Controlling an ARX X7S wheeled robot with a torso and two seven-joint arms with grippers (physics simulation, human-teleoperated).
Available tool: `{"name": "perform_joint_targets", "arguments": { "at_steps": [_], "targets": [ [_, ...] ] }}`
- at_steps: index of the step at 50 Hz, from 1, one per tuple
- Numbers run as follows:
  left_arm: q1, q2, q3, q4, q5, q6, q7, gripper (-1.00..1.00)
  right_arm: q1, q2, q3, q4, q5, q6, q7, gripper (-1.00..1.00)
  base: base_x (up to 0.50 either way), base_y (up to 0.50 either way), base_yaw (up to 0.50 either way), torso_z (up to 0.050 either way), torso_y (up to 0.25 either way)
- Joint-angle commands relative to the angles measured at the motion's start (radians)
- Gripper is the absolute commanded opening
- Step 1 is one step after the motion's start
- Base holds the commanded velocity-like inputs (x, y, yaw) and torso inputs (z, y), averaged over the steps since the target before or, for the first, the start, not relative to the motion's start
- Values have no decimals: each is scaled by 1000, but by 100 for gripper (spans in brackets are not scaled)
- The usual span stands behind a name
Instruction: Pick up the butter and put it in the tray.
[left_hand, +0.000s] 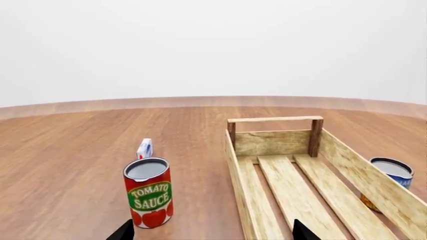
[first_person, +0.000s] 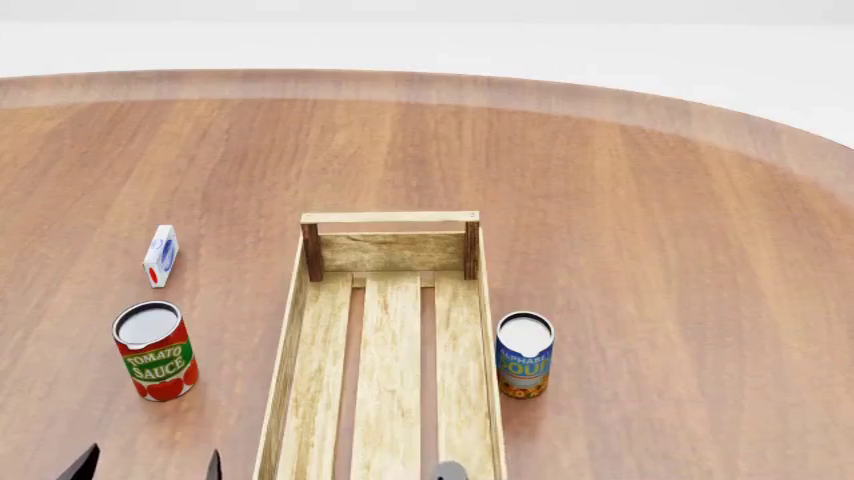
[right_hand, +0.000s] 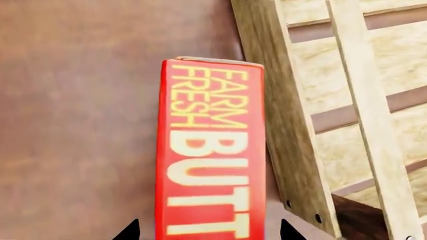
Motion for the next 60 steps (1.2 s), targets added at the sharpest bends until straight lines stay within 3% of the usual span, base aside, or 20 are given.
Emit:
{"name": "perform_joint_targets", "arguments": {
  "at_steps": [1,17,18,30,46,54,60],
  "targets": [
    [0,-4,7,1,-2,-1,-2,100,-28,-11,-4,66,-5,-45,-6,100,0,0,0,0,0],
    [-2,-11,15,3,-8,-1,-8,100,-66,-54,-26,169,-25,-113,-26,100,0,0,0,0,0],
    [-2,-11,15,4,-9,-2,-8,100,-69,-53,-20,170,-29,-125,-15,-100,0,0,0,0,0],
    [-4,-13,22,-1,-13,2,-13,100,-76,-19,18,77,-6,-119,36,-100,0,0,0,0,0],
    [-15,-16,18,-17,-23,-3,-25,100,22,108,186,-343,247,146,121,-100,0,0,0,0,0],
    [-14,-20,17,-17,-31,2,-28,100,98,152,297,-438,393,272,164,-100,0,0,0,0,0],
    [-12,-21,16,-15,-33,7,-32,100,101,166,307,-429,404,285,171,-100,0,0,0,0,0]
  ]
}}
